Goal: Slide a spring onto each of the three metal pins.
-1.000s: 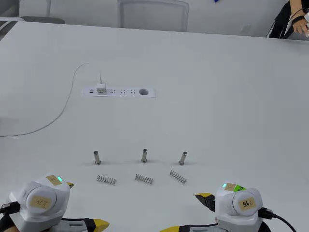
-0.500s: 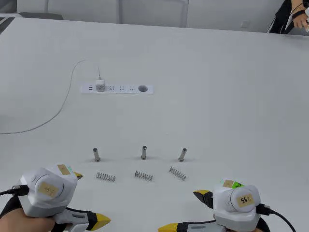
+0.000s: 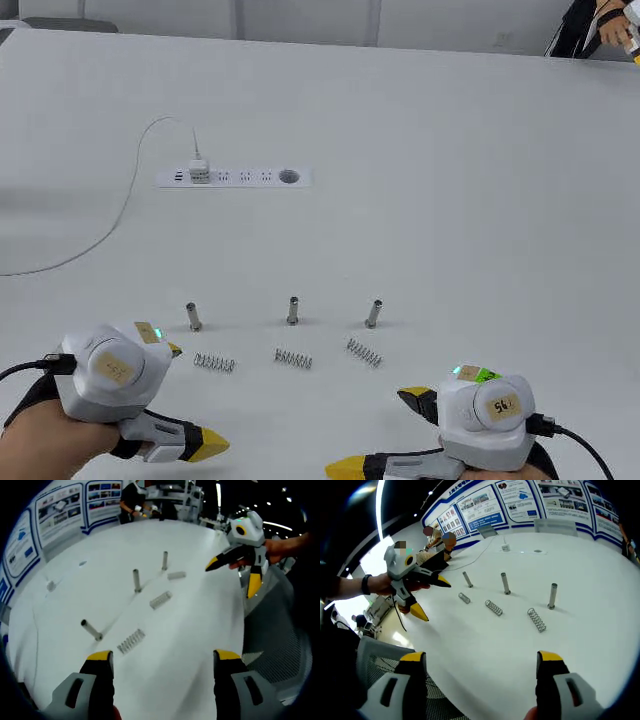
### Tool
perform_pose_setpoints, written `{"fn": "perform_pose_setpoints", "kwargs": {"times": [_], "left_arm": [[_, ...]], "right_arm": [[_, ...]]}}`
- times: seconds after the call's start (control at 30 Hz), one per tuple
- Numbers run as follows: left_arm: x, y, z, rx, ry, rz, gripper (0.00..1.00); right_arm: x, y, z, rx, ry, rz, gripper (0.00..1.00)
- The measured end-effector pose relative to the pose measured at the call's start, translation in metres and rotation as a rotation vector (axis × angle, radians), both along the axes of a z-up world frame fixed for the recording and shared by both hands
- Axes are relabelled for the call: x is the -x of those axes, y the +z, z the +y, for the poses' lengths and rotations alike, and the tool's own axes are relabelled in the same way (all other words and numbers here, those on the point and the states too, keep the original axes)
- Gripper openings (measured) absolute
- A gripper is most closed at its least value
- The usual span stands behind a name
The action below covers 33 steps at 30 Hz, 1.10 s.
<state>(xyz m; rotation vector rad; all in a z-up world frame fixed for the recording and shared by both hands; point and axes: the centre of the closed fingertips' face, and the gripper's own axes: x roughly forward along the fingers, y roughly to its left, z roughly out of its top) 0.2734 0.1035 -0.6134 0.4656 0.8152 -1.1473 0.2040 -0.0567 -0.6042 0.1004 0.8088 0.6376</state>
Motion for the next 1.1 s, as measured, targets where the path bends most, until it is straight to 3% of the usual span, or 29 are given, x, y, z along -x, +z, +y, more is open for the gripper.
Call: {"fn": "perform_pose_setpoints", "kwargs": {"times": [0.33, 0.53, 1.1], "left_arm": [[-0.013, -0.010, -0.006, -0.007, -0.027, -0.003, 0.81], [-0.019, -0.021, -0.013, -0.008, -0.045, 0.018, 0.79], [-0.017, -0.034, -0.011, -0.019, -0.058, 0.063, 0.71]], "right_arm": [[-0.003, 0.001, -0.004, -0.003, -0.016, 0.000, 0.92], [-0.002, 0.001, -0.002, -0.002, -0.012, 0.003, 0.92], [-0.001, 0.000, -0.003, 0.003, -0.011, 0.006, 0.92]]}}
